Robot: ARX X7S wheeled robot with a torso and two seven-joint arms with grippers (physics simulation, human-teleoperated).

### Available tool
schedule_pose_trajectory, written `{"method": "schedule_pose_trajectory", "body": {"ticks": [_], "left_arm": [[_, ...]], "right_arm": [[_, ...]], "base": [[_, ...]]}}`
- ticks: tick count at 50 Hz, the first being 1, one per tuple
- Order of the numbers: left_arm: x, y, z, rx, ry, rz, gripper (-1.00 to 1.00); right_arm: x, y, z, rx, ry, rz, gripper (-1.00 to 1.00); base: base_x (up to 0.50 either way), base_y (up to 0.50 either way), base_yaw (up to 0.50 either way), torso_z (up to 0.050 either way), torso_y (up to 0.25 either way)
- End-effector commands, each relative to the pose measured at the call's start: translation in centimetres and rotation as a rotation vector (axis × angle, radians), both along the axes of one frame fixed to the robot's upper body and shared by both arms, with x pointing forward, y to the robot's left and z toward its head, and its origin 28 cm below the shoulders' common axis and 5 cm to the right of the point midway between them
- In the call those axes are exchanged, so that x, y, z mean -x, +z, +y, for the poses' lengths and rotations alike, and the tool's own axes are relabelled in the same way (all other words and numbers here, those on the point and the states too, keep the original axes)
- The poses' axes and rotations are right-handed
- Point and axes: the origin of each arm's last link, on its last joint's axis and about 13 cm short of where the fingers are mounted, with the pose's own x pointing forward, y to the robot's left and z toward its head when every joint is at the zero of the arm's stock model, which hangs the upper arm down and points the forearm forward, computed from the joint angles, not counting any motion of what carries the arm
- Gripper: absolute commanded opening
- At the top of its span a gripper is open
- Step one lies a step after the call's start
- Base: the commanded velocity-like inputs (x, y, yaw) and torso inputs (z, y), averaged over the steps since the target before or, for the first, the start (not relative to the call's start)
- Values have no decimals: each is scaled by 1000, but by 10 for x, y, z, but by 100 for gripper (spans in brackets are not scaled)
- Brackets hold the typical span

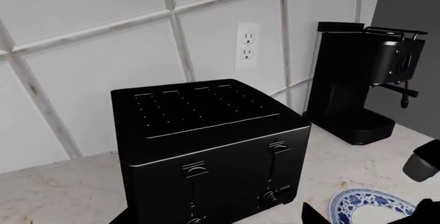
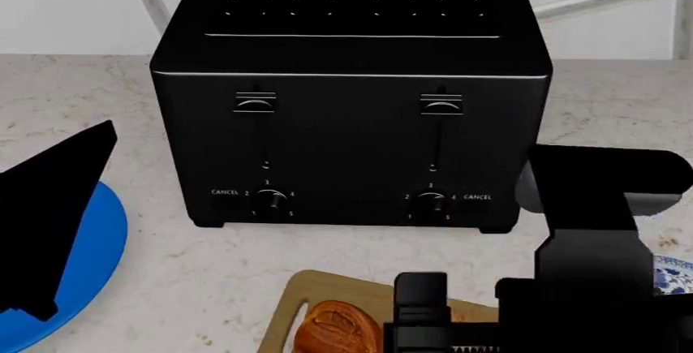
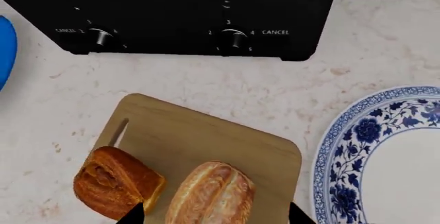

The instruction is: Place all breads on the cutting board.

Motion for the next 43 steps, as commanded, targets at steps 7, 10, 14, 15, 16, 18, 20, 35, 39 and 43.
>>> {"method": "schedule_pose_trajectory", "body": {"ticks": [7,10,14,15,16,18,20,35,39,43], "left_arm": [[2,2,-1,-1,-8,-10,100],[4,3,-1,-6,-4,-31,100],[8,7,0,-3,-2,-52,100],[9,7,0,-4,-1,-57,100],[11,8,0,-3,-6,-59,100],[15,9,0,-1,-5,-75,100],[16,11,1,5,-4,-83,100],[26,12,2,51,5,-164,100],[21,9,2,55,28,-176,100],[18,6,0,45,32,-192,100]], "right_arm": [[65,102,1,131,-62,-442,100],[84,112,6,189,-59,-550,100],[108,113,16,238,-51,-661,100],[110,112,17,232,-48,-666,100],[112,109,19,257,-50,-687,100],[118,105,22,248,-39,-708,100],[121,99,24,236,-29,-715,100],[116,82,27,177,-2,-742,100],[108,78,24,169,-12,-753,100],[93,71,22,247,-81,-865,100]], "base": [[0,0,0,0,0],[0,0,0,0,0],[0,0,0,0,0],[0,0,0,0,0],[0,0,0,0,0],[0,0,0,0,0],[0,0,0,0,0],[0,0,0,0,0],[0,0,0,0,0],[0,0,0,0,0]]}}
